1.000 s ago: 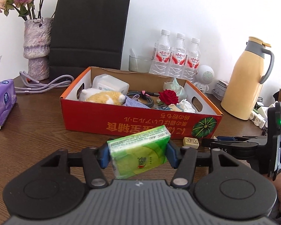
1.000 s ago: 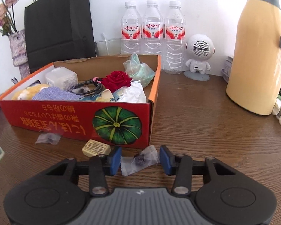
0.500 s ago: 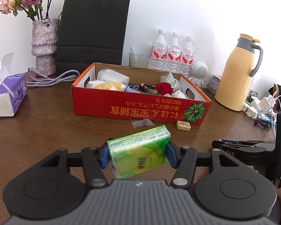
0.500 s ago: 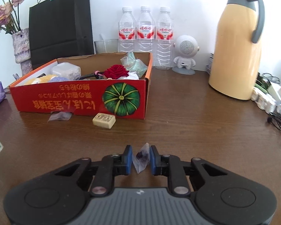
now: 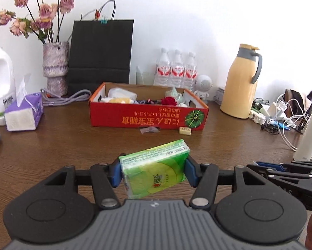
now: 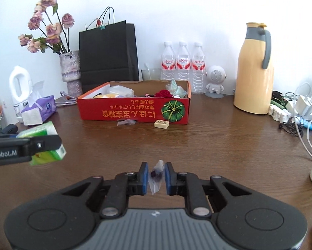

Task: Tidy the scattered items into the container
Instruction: 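Carry the tissue pack in the left tool while the right tool carries the wrapper to the box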

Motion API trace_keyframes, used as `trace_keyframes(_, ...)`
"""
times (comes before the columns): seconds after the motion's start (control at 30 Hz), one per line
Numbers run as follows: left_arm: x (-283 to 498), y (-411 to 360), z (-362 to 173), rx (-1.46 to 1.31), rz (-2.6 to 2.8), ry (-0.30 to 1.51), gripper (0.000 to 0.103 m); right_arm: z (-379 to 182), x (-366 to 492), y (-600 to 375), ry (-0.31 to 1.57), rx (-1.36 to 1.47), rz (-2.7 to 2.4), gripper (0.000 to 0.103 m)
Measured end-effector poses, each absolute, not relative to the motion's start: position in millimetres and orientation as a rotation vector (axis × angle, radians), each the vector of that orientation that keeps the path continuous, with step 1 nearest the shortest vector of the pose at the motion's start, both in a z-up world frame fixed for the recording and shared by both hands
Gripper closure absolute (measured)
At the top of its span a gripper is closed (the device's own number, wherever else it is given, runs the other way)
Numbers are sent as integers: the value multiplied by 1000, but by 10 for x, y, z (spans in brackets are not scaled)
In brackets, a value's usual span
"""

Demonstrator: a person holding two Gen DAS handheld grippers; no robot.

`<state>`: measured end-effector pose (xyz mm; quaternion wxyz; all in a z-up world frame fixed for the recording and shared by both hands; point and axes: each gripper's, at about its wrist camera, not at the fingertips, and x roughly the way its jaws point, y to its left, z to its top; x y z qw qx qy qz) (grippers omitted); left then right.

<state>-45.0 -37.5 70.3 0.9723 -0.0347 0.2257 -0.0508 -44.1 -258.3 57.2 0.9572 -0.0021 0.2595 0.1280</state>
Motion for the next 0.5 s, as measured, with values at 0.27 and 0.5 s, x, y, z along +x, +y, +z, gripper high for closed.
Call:
trace_keyframes(0.27,45,-345,1078,-48,-143,349,45,961,-26,-2548,440,8,322,88)
trace_keyframes(0.5,1625,-274,1781,-107,-268,457,45,1723,1318,-2583,399,52,379,87)
